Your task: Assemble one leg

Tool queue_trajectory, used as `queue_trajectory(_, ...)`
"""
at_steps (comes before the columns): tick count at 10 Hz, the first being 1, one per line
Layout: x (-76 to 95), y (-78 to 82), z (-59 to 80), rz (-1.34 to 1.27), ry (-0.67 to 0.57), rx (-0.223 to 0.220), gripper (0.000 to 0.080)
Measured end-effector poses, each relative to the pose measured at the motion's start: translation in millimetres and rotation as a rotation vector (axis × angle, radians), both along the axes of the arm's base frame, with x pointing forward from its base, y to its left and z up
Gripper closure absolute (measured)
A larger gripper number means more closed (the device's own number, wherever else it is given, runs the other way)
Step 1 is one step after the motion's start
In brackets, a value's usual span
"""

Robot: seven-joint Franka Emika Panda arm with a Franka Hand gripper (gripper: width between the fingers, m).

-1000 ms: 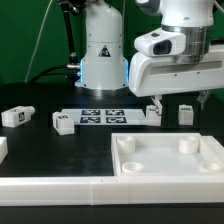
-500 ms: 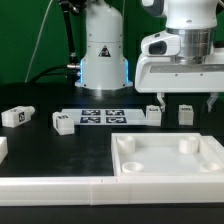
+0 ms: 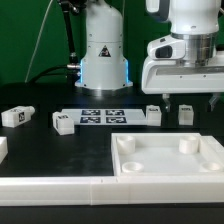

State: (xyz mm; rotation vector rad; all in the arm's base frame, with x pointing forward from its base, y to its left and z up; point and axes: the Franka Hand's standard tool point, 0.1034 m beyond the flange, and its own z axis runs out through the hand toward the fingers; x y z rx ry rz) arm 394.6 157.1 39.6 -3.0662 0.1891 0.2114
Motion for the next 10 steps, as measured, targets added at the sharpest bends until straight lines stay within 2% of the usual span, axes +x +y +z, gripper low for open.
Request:
queue_trajectory(2, -4.0, -4.2, -0.7, 0.026, 0.088, -0.001, 0.0150)
queue_trajectory(3, -0.5, -5.1, -1.4, 0.023, 0.128, 0.015, 0.0150)
queue_trajectory(5, -9.7, -1.0, 1.7, 0.056, 0.302, 0.022, 0.0150)
queue_trajectory(8, -27.9, -0.2, -1.6, 0.069, 0.498, 0.031, 0.0150)
queue_trajectory(9, -29.5, -2.2, -0.2, 0.080, 0.621, 0.039, 0.0150)
queue_trajectory(10, -21.8, -1.4, -5.2, 0.077, 0.661, 0.046, 0.0150)
